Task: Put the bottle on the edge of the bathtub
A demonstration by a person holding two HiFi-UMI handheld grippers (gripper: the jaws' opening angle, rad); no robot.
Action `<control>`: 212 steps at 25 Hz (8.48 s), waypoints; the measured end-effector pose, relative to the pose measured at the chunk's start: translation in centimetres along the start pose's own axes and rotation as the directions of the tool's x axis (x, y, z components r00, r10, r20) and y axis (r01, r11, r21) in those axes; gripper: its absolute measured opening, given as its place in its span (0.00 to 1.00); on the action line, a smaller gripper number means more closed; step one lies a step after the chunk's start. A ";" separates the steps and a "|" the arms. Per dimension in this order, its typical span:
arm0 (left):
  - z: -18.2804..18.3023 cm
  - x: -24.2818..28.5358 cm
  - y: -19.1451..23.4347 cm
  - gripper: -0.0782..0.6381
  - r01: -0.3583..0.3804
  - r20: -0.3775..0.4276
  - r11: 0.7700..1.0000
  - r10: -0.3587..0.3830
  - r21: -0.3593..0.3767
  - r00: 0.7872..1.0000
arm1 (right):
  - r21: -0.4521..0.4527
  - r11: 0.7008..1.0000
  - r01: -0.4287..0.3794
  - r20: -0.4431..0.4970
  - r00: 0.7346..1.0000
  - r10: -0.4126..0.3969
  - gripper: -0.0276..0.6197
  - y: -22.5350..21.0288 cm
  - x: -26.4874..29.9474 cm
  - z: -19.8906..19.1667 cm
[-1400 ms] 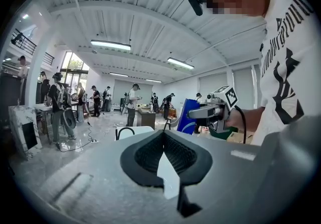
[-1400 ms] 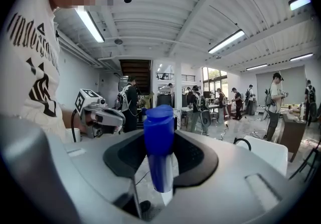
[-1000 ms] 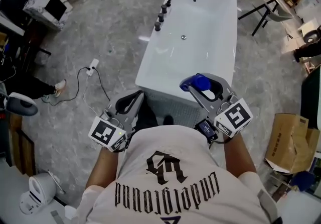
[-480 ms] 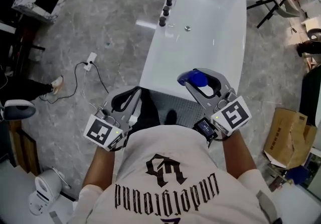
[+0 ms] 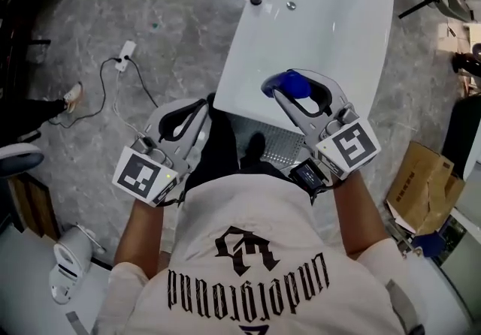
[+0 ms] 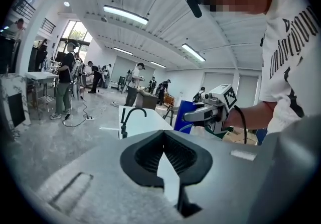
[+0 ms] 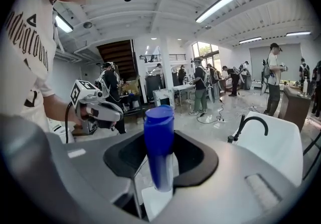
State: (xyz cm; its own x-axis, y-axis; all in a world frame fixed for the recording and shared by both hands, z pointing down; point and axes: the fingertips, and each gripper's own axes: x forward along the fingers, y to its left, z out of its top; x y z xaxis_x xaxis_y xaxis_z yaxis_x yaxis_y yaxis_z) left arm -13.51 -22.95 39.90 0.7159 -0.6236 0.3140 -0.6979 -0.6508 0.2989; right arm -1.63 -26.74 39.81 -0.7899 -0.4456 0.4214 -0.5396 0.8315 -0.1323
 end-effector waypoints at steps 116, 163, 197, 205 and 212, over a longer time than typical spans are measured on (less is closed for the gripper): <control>2.3 -1.1 -18.3 0.12 0.007 0.155 0.992 -0.026 0.124 0.988 | -0.209 0.977 0.041 0.071 0.997 -0.027 0.17 8.5 -12.9 -2.6; -1.8 -18.1 -29.7 0.12 -0.051 0.154 0.988 0.029 0.144 0.988 | -0.186 0.982 0.040 0.162 0.987 -0.009 0.05 24.7 -24.9 -3.4; -12.9 -43.8 -35.7 0.12 -0.012 0.203 0.987 -0.021 0.162 0.979 | -0.178 0.982 0.054 0.210 0.978 -0.016 0.05 56.1 -25.4 -5.9; -12.6 -44.0 -35.7 0.12 -0.009 0.211 0.988 -0.024 0.156 0.977 | -0.178 0.983 0.056 0.207 0.978 -0.018 0.05 56.1 -25.5 -5.4; -12.9 -44.2 -35.6 0.12 -0.002 0.213 0.988 -0.031 0.153 0.977 | -0.175 0.983 0.060 0.207 0.978 -0.023 0.05 56.3 -25.4 -5.5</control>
State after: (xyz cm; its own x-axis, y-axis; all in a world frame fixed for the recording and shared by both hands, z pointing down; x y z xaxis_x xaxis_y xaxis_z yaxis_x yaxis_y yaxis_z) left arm -20.51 33.40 27.02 0.7250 -0.6806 0.1058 -0.6881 -0.7085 0.1567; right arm -10.38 33.25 26.62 -0.8208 -0.5232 0.2294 -0.5265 0.8486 0.0517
